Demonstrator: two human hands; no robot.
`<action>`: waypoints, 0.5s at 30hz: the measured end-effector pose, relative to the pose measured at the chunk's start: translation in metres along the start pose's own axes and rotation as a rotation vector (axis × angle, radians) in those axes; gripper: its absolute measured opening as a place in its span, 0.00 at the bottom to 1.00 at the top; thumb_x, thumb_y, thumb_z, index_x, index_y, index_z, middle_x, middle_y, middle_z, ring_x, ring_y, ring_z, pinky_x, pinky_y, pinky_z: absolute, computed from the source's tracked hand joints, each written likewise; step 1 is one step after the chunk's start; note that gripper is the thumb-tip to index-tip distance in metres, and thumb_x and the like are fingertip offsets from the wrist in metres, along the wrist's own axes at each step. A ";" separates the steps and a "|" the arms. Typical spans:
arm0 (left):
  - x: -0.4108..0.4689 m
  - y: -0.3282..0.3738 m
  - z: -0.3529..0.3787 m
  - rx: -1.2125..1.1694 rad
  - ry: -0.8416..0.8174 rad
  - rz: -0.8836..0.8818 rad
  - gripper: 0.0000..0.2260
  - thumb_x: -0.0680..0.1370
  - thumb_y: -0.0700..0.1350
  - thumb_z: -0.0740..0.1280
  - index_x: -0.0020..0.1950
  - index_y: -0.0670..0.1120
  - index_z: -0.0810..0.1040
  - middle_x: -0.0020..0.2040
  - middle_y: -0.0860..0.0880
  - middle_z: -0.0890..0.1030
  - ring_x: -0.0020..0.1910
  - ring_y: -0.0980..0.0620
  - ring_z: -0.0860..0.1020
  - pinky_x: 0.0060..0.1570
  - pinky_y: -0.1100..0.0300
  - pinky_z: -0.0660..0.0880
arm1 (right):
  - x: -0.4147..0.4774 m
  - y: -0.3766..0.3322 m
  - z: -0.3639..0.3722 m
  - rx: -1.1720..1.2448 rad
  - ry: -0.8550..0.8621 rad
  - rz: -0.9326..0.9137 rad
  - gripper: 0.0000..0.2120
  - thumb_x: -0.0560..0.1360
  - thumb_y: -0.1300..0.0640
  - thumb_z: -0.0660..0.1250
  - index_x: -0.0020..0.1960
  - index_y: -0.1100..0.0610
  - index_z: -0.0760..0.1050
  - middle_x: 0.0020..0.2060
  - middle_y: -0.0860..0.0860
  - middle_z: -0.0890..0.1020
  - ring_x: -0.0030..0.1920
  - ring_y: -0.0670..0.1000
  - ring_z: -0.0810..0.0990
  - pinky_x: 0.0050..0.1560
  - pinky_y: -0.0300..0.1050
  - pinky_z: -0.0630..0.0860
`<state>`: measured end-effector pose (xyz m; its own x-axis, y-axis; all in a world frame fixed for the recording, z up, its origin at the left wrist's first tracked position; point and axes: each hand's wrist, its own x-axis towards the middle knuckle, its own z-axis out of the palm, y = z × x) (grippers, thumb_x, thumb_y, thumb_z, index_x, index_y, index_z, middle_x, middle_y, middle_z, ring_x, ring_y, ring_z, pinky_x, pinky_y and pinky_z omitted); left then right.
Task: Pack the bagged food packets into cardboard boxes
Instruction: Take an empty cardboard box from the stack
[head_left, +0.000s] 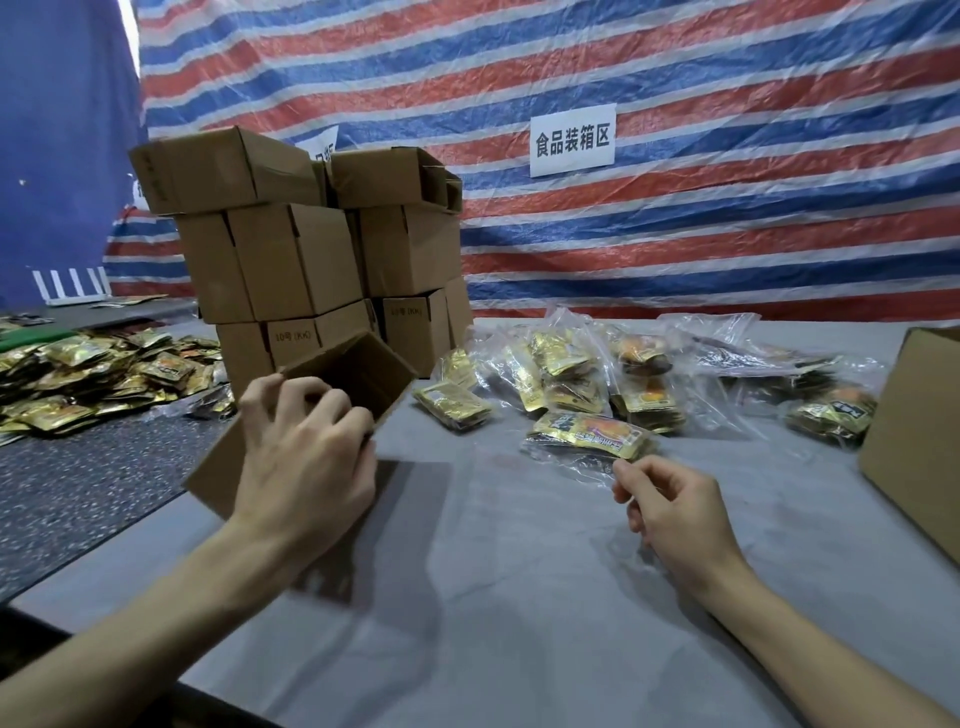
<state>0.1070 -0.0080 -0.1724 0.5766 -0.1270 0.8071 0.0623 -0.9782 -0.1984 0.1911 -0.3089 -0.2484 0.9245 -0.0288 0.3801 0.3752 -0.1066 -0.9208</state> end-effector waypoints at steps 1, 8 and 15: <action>0.002 0.012 -0.005 -0.049 0.011 0.013 0.09 0.73 0.48 0.66 0.42 0.45 0.85 0.41 0.48 0.82 0.54 0.38 0.77 0.64 0.43 0.59 | 0.000 0.000 0.000 -0.005 -0.002 -0.007 0.17 0.80 0.55 0.68 0.34 0.59 0.77 0.24 0.55 0.71 0.23 0.51 0.66 0.23 0.43 0.65; 0.029 0.072 -0.038 -0.584 0.003 0.037 0.06 0.72 0.48 0.69 0.43 0.49 0.85 0.43 0.55 0.82 0.52 0.49 0.77 0.57 0.50 0.70 | 0.002 -0.013 -0.008 -0.021 0.155 -0.170 0.05 0.79 0.47 0.68 0.51 0.48 0.78 0.42 0.43 0.83 0.43 0.41 0.81 0.41 0.31 0.74; 0.068 0.096 -0.001 -1.273 -0.205 0.011 0.12 0.72 0.50 0.71 0.55 0.49 0.81 0.54 0.51 0.78 0.58 0.54 0.77 0.57 0.54 0.78 | 0.008 -0.017 -0.032 0.166 0.239 -0.041 0.29 0.75 0.31 0.52 0.58 0.49 0.79 0.54 0.47 0.85 0.57 0.48 0.82 0.65 0.57 0.75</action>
<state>0.1511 -0.1108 -0.1357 0.6928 -0.2195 0.6869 -0.6947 -0.4587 0.5541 0.1904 -0.3389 -0.2265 0.8737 -0.2635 0.4090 0.4359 0.0509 -0.8985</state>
